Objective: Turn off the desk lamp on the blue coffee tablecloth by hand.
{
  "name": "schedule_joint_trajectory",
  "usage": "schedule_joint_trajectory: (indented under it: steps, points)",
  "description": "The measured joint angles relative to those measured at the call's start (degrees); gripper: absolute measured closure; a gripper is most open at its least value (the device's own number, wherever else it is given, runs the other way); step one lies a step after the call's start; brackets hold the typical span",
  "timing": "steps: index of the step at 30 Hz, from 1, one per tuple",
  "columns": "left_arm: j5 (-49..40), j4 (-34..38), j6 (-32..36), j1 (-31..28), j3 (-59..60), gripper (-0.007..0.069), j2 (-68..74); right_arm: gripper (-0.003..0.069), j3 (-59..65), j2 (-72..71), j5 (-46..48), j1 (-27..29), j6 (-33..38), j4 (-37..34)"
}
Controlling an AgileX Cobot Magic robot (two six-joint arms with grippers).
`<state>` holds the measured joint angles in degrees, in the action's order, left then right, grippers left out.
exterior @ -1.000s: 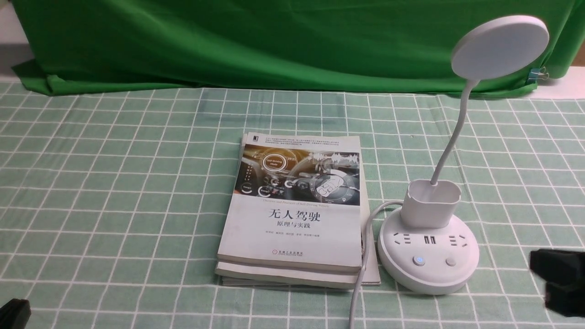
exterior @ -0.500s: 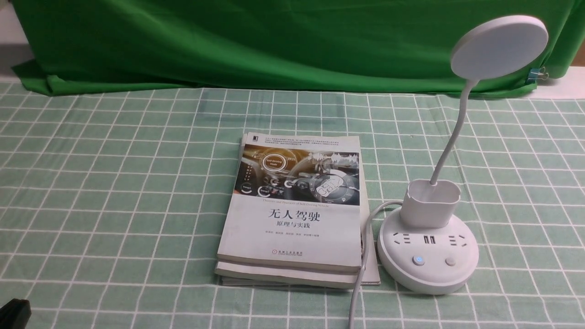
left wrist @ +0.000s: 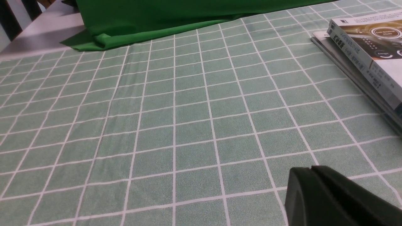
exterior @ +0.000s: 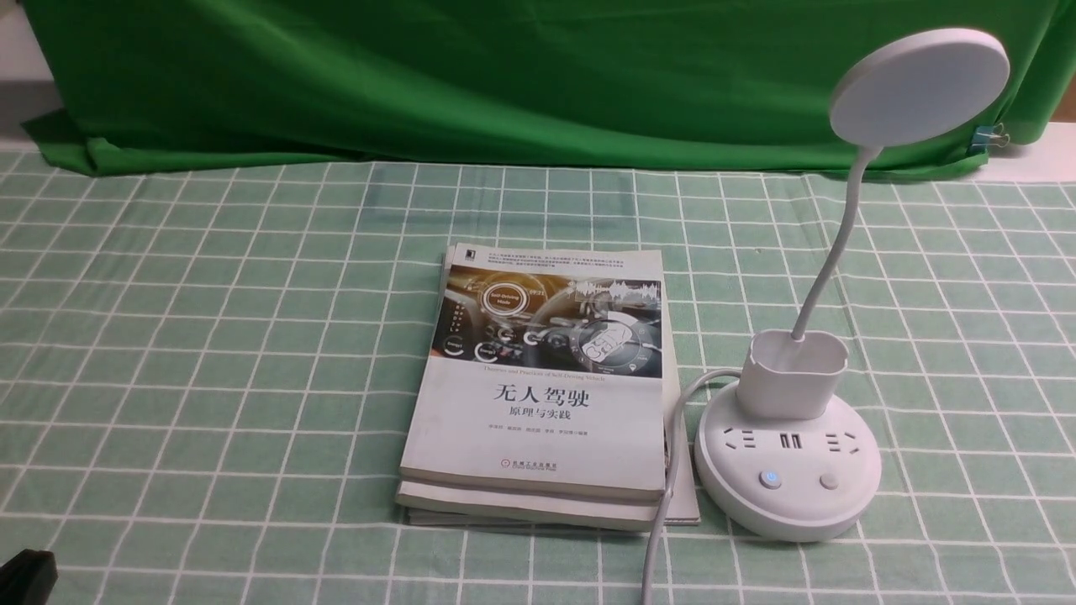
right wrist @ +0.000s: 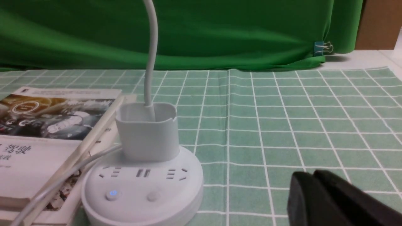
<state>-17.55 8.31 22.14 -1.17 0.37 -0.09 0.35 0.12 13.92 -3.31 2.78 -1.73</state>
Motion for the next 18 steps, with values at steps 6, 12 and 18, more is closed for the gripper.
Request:
schedule_joint_trajectory:
  steps: [6, 12, 18]
  points:
    - [0.0, 0.0, 0.0, 0.0, 0.0, 0.0624, 0.0, 0.0612, 0.0, 0.0, 0.0, 0.0, 0.0, 0.0]
    - [0.0, 0.0, 0.0, 0.0, 0.0, 0.0624, 0.0, 0.0597, 0.0, 0.0, 0.0, 0.0, 0.0, 0.0]
    - [0.0, 0.0, 0.0, 0.0, 0.0, 0.0624, 0.0, 0.0584, 0.0, 0.0, 0.0, 0.0, 0.0, 0.0]
